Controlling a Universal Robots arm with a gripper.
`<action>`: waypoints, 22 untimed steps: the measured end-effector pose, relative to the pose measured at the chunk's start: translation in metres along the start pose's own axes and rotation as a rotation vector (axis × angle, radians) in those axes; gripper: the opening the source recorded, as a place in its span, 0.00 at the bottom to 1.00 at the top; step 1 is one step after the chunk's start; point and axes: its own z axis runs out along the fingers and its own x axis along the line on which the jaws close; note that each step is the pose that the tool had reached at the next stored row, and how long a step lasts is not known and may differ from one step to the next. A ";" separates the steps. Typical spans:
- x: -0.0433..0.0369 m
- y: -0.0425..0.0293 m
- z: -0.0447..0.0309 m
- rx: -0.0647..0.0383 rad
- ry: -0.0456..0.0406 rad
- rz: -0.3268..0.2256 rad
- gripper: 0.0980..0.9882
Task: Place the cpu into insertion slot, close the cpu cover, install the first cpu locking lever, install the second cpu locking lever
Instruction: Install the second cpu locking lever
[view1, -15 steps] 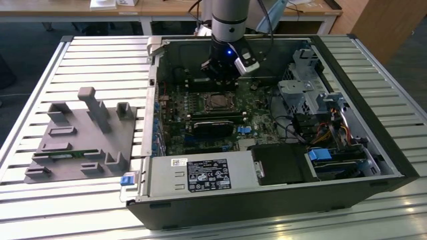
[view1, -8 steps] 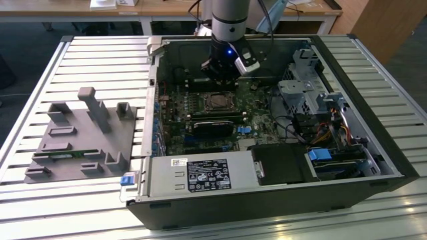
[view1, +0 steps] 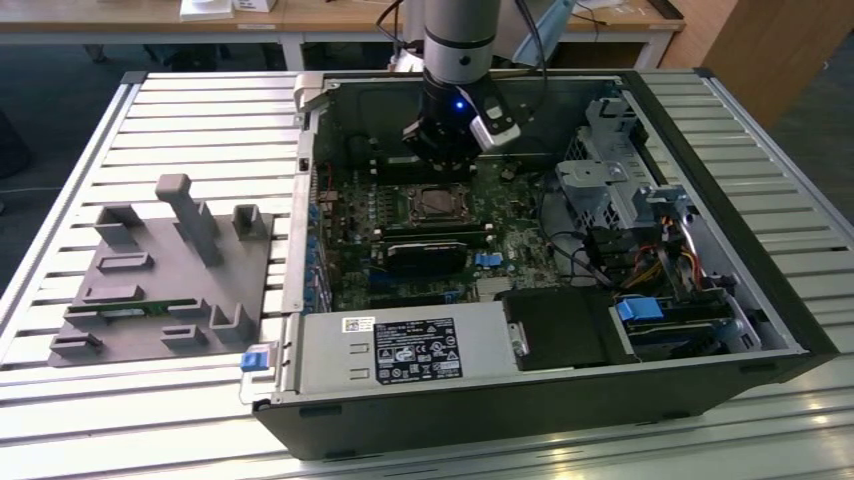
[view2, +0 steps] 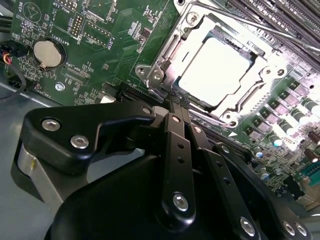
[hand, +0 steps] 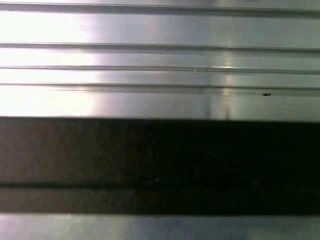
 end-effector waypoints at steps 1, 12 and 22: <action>-0.0001 -0.0003 0.0000 0.000 0.0000 0.000 0.01; -0.0002 -0.0025 -0.0001 0.000 0.0001 0.000 0.01; -0.0001 -0.0048 -0.0010 0.000 0.0002 0.000 0.01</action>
